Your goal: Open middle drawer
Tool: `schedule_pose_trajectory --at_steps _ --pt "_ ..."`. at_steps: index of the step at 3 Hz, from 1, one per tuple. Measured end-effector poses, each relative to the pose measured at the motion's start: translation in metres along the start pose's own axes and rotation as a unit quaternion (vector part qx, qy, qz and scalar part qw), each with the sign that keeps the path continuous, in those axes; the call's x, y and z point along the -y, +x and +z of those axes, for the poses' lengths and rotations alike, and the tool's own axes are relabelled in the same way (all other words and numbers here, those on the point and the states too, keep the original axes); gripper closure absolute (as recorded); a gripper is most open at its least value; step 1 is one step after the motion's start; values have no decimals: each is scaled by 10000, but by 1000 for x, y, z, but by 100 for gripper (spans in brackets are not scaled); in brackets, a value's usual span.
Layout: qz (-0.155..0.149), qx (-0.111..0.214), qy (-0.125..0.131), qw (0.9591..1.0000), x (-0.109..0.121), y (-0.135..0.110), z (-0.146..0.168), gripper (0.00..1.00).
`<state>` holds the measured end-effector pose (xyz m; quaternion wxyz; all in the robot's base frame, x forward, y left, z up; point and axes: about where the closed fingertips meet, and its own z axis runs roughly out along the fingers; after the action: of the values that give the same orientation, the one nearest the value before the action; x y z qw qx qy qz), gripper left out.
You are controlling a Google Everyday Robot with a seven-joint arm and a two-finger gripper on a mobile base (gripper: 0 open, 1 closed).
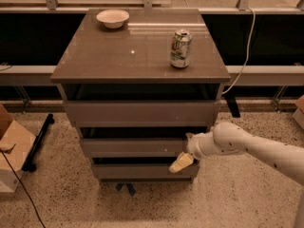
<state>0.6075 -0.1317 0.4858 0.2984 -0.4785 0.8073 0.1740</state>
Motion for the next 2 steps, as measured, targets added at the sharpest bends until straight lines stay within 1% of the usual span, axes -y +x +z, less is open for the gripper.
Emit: schedule_pose_trajectory --at_steps 1,2 --pt "8 11 -97 10000 16 4 22 0" --pt "-116 -14 -153 9998 40 4 42 0"
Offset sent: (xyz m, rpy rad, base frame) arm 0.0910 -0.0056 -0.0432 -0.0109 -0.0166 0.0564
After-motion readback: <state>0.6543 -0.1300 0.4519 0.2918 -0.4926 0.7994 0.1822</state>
